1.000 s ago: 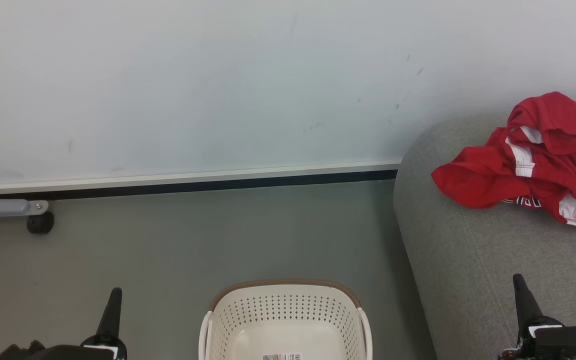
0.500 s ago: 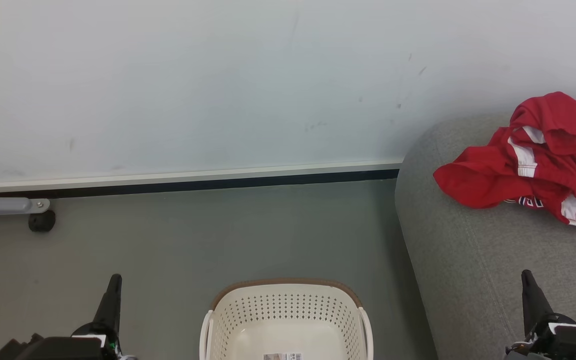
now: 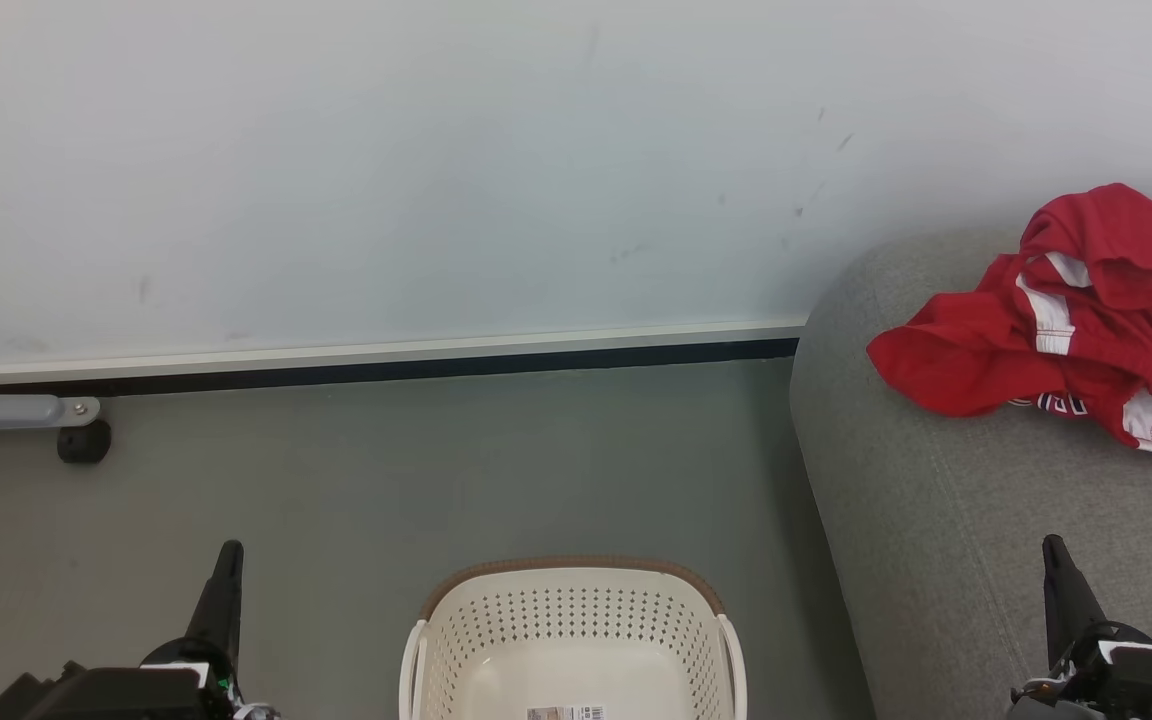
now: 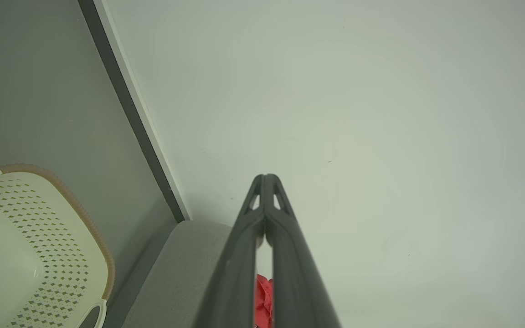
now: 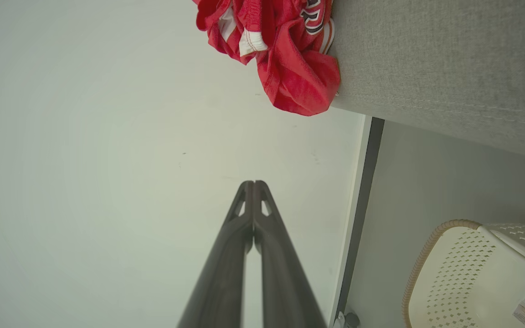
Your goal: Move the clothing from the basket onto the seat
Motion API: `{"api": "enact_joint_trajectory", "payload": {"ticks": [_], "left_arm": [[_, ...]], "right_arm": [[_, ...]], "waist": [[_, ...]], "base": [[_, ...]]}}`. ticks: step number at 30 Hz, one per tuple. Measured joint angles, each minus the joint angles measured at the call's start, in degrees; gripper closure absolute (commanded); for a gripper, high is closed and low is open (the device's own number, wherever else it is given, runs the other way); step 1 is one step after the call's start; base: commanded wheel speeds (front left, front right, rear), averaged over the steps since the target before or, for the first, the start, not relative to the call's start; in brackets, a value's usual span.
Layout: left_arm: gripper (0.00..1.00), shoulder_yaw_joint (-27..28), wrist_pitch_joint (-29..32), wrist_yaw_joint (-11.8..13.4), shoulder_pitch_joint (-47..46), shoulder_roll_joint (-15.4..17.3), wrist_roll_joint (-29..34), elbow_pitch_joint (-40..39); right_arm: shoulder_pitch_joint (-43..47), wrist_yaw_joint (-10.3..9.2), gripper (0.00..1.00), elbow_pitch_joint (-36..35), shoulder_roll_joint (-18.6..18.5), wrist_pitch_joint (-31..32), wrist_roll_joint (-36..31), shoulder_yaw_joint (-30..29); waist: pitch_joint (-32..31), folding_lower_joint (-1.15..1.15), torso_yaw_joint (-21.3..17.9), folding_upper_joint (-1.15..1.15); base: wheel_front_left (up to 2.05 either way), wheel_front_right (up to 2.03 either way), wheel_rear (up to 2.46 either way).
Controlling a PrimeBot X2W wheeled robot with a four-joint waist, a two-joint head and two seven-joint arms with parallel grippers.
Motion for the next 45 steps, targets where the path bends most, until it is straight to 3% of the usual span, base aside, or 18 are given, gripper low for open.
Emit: {"api": "enact_joint_trajectory", "payload": {"ticks": [45], "left_arm": [[1.0, -0.01, 0.0, -0.01, 0.0, -0.01, 0.0, 0.07]], "right_arm": [[-0.02, 0.09, 1.0, 0.05, 0.01, 0.0, 0.07, 0.01]], "waist": [[0.0, 0.0, 0.0, 0.0]], "base": [[0.0, 0.0, 0.0]]}}
